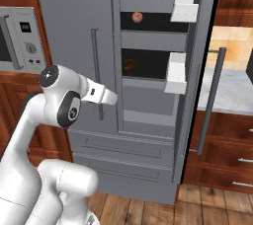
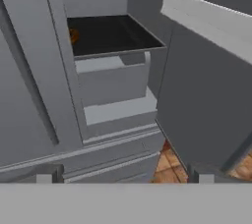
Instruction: Retrieve the peach and banana from the fridge and place them into the bowl on the dining table.
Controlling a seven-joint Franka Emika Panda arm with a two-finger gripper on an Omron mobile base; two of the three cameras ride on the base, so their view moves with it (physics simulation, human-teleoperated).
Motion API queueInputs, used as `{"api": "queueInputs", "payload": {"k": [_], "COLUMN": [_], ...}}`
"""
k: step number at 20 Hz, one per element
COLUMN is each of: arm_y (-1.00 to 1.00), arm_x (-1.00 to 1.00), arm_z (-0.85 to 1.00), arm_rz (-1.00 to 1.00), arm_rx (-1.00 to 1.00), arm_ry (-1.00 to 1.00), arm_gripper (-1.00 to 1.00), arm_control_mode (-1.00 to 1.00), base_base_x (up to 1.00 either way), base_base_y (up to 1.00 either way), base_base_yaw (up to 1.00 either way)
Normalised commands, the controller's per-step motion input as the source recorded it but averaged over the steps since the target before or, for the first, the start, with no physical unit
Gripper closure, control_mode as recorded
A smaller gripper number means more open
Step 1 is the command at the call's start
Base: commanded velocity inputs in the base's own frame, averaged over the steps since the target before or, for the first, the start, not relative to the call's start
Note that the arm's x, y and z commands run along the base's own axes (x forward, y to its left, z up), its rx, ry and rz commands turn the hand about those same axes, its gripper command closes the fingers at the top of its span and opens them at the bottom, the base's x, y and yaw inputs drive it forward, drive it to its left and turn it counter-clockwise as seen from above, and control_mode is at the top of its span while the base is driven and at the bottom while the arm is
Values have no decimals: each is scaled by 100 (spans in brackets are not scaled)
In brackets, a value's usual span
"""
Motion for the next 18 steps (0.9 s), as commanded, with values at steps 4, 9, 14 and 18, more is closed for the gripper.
{"api": "queueInputs", "payload": {"k": [4,9,14,18], "arm_y": [79,61,54,5], "arm_x": [-12,0,1,21], "arm_z": [3,21,42,52], "arm_rz": [32,35,29,-5], "arm_rx": [0,0,0,-5], "arm_ry": [-7,0,0,15], "arm_gripper": [-100,-100,-100,-100], "arm_control_mode": [-100,-100,-100,-100], "base_base_x": [0,0,0,0], "base_base_y": [0,0,0,0], "base_base_yaw": [0,0,0,0]}}
